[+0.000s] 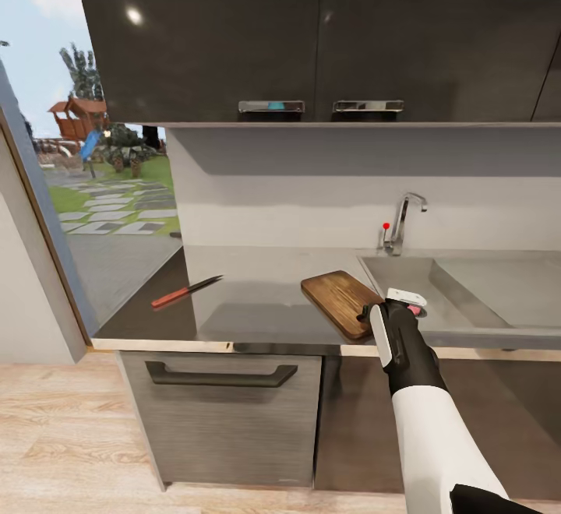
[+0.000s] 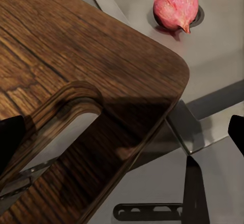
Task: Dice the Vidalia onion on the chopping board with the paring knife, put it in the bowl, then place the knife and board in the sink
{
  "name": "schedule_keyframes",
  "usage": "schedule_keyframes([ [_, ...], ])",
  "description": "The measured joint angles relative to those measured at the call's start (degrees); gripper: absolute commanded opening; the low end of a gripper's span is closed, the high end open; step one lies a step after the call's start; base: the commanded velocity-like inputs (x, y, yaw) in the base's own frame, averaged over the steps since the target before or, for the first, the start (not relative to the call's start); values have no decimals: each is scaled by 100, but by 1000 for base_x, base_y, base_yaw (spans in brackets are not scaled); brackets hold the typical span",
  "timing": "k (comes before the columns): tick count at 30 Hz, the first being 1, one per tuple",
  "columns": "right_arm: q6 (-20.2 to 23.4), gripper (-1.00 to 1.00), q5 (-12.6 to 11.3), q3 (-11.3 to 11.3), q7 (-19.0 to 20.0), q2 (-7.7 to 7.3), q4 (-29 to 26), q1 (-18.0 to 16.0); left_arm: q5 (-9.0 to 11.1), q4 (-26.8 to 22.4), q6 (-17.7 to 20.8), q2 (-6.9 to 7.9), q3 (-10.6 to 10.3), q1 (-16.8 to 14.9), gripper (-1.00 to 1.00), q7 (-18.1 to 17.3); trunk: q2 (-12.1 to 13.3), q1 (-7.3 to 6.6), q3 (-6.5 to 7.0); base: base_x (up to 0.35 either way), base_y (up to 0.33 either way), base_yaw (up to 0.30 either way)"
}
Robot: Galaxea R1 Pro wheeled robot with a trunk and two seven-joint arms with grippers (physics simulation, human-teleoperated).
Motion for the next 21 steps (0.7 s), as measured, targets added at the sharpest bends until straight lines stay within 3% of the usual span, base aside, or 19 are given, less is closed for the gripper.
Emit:
schedule_keyframes([
  [21,-3,100,0,0,0,0,43,0,-1,0,0,0,-1,0,100,0,0,0,-117,0,0,0],
])
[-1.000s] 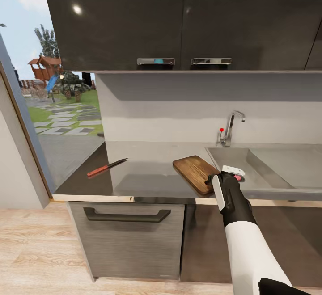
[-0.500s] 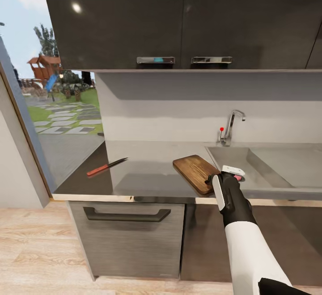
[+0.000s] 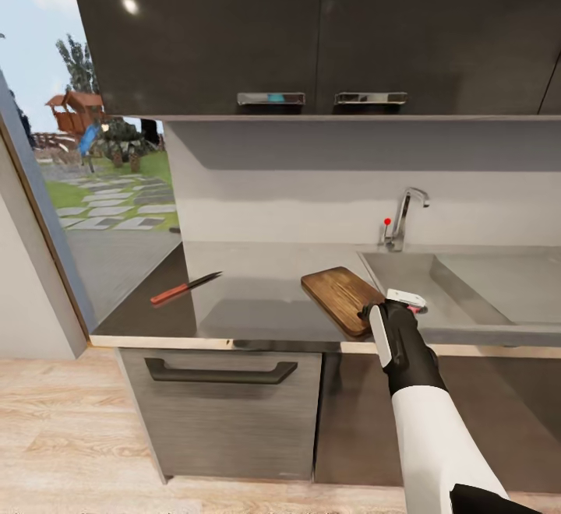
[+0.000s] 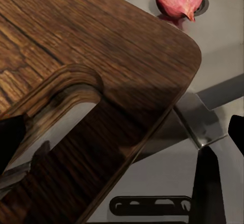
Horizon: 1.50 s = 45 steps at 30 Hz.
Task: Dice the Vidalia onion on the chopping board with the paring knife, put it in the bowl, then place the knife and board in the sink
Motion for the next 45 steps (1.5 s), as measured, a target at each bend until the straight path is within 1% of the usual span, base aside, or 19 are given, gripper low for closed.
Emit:
schedule_keyframes([
  [18,-27,100,-12,7,16,0,-31,-3,0,2,-1,0,0,-1,100,0,-1,-1,-114,0,0,0],
  [43,-26,100,-10,5,12,0,-45,-3,0,2,-1,0,-4,0,100,0,-1,-1,-123,0,0,0],
  [44,-26,-100,-11,5,13,0,-46,-3,0,2,-1,0,-5,0,100,0,-1,-1,-123,0,0,0],
  [45,-27,-100,-10,4,12,0,-46,-3,-1,1,-1,0,-4,0,100,0,-1,-1,-123,0,0,0],
])
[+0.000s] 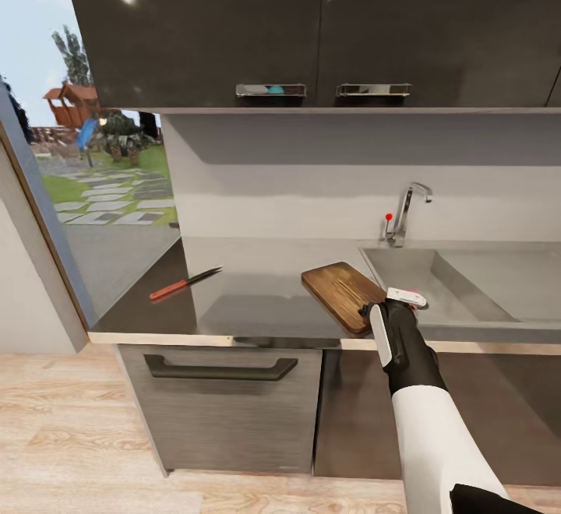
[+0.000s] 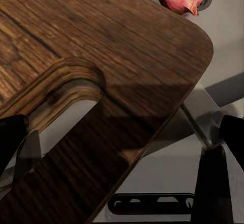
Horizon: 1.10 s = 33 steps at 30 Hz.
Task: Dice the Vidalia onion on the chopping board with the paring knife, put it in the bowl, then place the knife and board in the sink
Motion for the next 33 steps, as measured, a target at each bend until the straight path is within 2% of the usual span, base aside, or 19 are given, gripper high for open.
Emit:
schedule_keyframes([
  [4,10,-100,9,-1,-3,0,-5,0,1,0,0,0,4,0,100,0,0,0,0,0,0,0],
  [8,46,-100,130,-5,-8,0,-25,1,-1,-1,0,0,1,1,100,0,0,0,0,0,0,0],
  [10,-34,-100,-1,2,-21,0,39,0,0,0,0,0,2,0,100,0,0,0,0,0,0,0],
  [33,-21,-100,9,2,-26,0,33,0,-3,0,0,0,5,1,100,0,0,0,0,0,0,0],
])
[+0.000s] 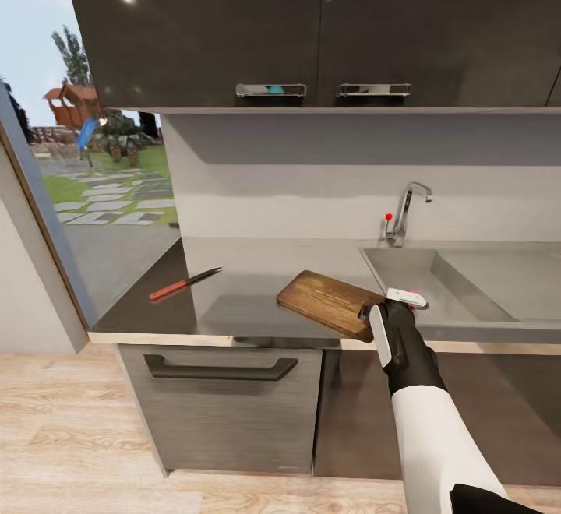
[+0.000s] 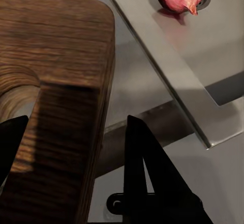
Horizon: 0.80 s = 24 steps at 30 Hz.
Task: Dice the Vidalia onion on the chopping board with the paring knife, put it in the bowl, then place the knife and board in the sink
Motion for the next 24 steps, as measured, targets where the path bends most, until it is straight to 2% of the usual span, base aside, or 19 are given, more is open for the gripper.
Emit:
schedule_keyframes([
  [9,31,-100,15,7,-7,0,-12,0,-1,0,0,0,0,0,100,0,0,0,0,0,0,0],
  [15,108,-100,5,180,18,-7,-40,4,-1,-1,0,0,0,0,100,0,1,0,-2,0,0,0],
  [24,110,-100,9,195,18,-7,-58,4,1,-1,0,0,0,0,100,0,1,0,-2,0,0,0],
])
